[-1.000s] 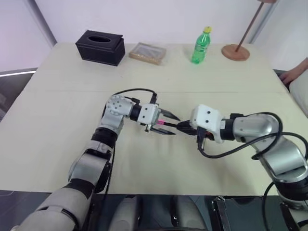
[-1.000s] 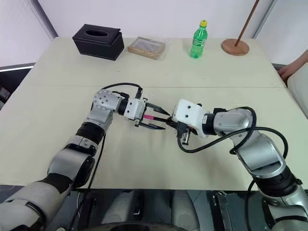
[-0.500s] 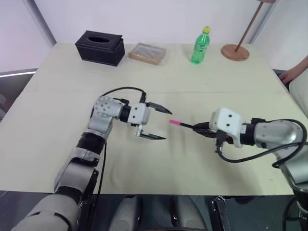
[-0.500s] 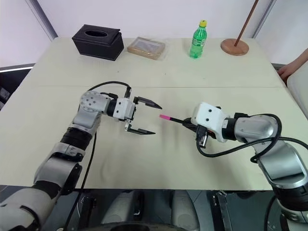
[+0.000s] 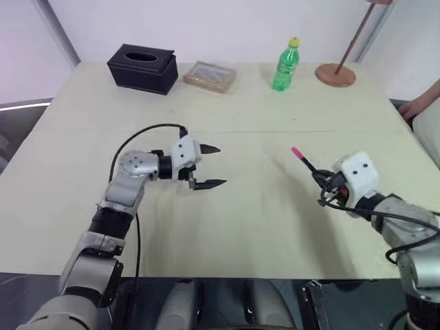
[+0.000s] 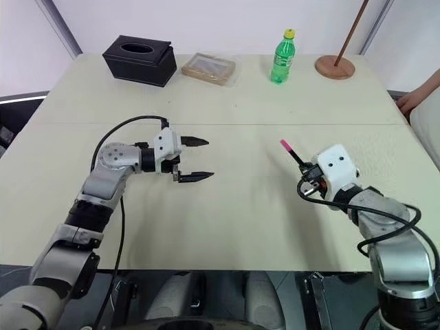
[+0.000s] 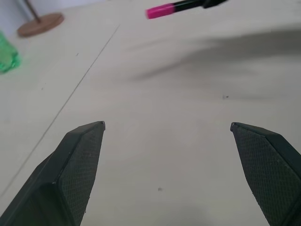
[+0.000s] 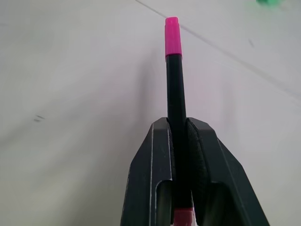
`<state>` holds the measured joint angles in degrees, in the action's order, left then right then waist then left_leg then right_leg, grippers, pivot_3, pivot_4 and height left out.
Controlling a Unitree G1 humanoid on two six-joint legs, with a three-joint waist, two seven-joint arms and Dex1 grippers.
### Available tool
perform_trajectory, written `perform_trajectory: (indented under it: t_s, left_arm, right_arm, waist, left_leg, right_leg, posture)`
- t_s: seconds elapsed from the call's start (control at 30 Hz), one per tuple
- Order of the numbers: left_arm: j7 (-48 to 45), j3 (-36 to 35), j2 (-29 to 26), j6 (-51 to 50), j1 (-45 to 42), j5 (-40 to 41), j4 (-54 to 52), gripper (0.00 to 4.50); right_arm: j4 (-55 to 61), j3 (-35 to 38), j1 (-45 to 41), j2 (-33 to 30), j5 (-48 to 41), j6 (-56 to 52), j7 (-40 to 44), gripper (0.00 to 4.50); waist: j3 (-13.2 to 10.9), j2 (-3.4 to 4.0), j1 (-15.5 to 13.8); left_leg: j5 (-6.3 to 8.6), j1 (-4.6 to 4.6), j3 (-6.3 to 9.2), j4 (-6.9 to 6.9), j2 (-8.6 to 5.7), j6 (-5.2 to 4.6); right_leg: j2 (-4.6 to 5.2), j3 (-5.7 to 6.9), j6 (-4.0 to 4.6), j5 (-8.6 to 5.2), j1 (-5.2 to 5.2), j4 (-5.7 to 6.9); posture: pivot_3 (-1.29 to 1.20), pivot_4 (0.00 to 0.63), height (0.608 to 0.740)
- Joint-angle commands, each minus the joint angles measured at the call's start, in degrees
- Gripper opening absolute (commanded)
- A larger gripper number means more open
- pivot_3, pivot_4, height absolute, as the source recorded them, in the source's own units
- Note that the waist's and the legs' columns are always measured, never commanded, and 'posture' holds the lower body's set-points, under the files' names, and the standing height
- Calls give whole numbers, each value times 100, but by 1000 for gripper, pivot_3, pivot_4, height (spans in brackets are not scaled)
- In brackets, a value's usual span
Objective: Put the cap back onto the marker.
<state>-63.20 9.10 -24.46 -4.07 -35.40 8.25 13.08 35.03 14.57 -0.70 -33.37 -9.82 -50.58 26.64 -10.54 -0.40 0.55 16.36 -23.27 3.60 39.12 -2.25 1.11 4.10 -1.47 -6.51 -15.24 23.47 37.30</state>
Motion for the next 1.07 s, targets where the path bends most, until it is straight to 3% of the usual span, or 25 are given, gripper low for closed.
perform_trajectory:
  t_s: [0.03, 0.3, 0.67, 0.9, 1.07]
  left_arm:
    - [339, -164, -48, -491, 185, 159, -714, 4472]
    - [633, -126, -83, -1021, 481, 234, -1313, 4472]
    - [-264, 56, -468, -1170, 342, 601, -1288, 4472]
    - [-765, 279, -610, -1029, 233, 555, -1191, 4500]
    - [-1040, 332, -681, -884, 83, 555, -998, 4500]
  right_arm:
    - [402, 223, 208, 358, 259, -375, -730, 0]
    - [990, 254, 724, 1383, 443, -1178, -1718, 0]
    - [1084, 206, 1017, 1771, 389, -1290, -1944, 0]
    - [1463, 410, 1069, 1775, 272, -1456, -1871, 3151]
    - [2291, 884, 1119, 1627, 80, -2058, -1616, 3151]
  waist:
    - [1, 2, 1]
    - [8, 14, 5]
    - [12, 20, 17]
    - [13, 21, 17]
    - [13, 24, 20]
  left_leg:
    - [0, 0, 0, 0, 0, 0]
    - [-1, 4, 0, -2, 1, 1]
    - [0, 11, -2, -7, 1, 1]
    - [0, 14, -2, -8, 1, 1]
    - [0, 14, -2, -8, 2, 1]
  right_leg:
    - [0, 0, 0, 0, 0, 0]
    - [0, -1, 0, 0, -1, 1]
    - [-2, -1, 2, -1, -5, 0]
    - [-2, -1, 1, -1, -8, 0]
    - [-3, -1, 2, -1, -7, 0]
  posture:
    - [0, 150, 740]
    - [0, 150, 740]
    - [0, 150, 740]
    - [0, 150, 740]
    - [0, 150, 740]
